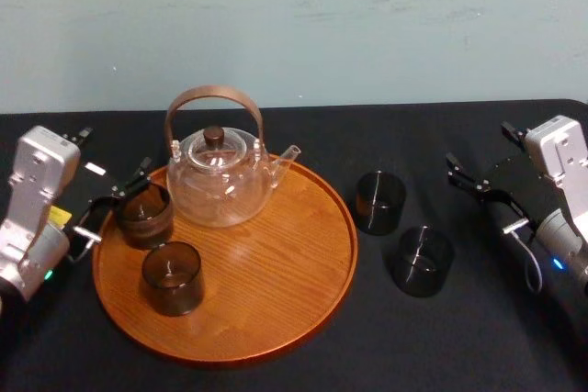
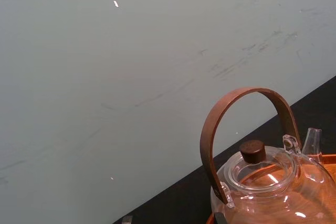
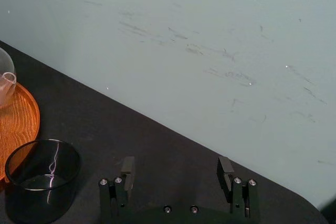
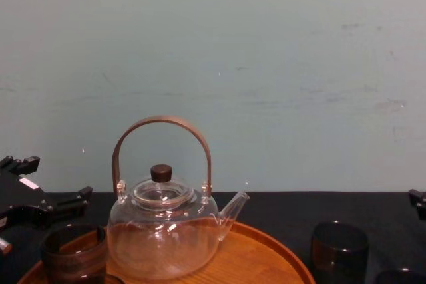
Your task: Pick up the glass from the table and place it on the tray.
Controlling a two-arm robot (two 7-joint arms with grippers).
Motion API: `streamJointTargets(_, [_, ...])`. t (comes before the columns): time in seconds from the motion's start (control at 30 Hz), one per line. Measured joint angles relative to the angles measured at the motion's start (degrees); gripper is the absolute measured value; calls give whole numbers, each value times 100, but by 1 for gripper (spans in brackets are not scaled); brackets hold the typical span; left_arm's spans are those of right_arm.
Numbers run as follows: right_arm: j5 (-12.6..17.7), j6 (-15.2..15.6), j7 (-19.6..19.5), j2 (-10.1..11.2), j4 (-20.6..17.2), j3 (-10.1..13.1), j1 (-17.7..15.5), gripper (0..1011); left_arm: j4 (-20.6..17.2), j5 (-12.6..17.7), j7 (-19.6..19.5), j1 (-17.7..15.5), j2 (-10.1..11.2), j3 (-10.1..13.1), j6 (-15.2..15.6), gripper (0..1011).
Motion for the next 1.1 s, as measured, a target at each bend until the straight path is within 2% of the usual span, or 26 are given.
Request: streamJointTargets(1.1, [0,0,0,0,0,0,0,1002,0,0,0,0,0,0,0,1001])
